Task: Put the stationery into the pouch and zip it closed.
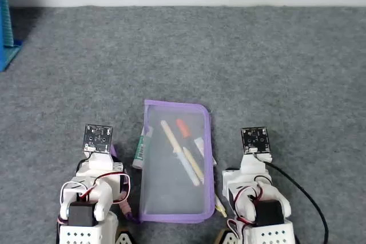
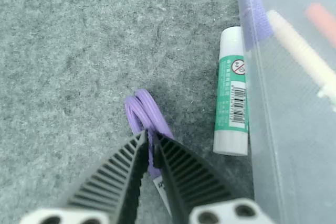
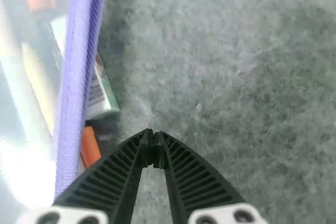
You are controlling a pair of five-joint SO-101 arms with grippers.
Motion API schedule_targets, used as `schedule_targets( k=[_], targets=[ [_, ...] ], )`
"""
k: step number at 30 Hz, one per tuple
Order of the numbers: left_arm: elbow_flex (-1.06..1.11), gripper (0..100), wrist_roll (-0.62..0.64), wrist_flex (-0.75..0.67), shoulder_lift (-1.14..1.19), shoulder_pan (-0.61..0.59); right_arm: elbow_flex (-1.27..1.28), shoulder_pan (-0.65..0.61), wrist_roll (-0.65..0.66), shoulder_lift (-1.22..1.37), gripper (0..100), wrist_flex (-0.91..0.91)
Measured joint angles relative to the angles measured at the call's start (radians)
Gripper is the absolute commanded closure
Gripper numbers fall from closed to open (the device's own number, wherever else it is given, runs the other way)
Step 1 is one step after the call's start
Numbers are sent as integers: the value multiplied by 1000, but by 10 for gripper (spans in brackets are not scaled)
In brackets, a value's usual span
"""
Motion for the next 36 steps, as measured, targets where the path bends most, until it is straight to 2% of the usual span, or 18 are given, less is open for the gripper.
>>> schedule_targets(
  k=[10,17,21,27,32,36],
  targets=[
    [0,988,0,0,0,0,-87,-11,-5,9,991,-94],
    [0,988,0,0,0,0,-339,-11,-5,14,991,25],
    [0,988,0,0,0,0,-505,-21,-2,172,991,109],
    [0,988,0,0,0,0,-738,-187,2,526,991,269],
    [0,988,0,0,0,0,-772,-307,5,756,989,308],
    [0,988,0,0,0,0,-772,-318,0,868,942,293]
  ],
)
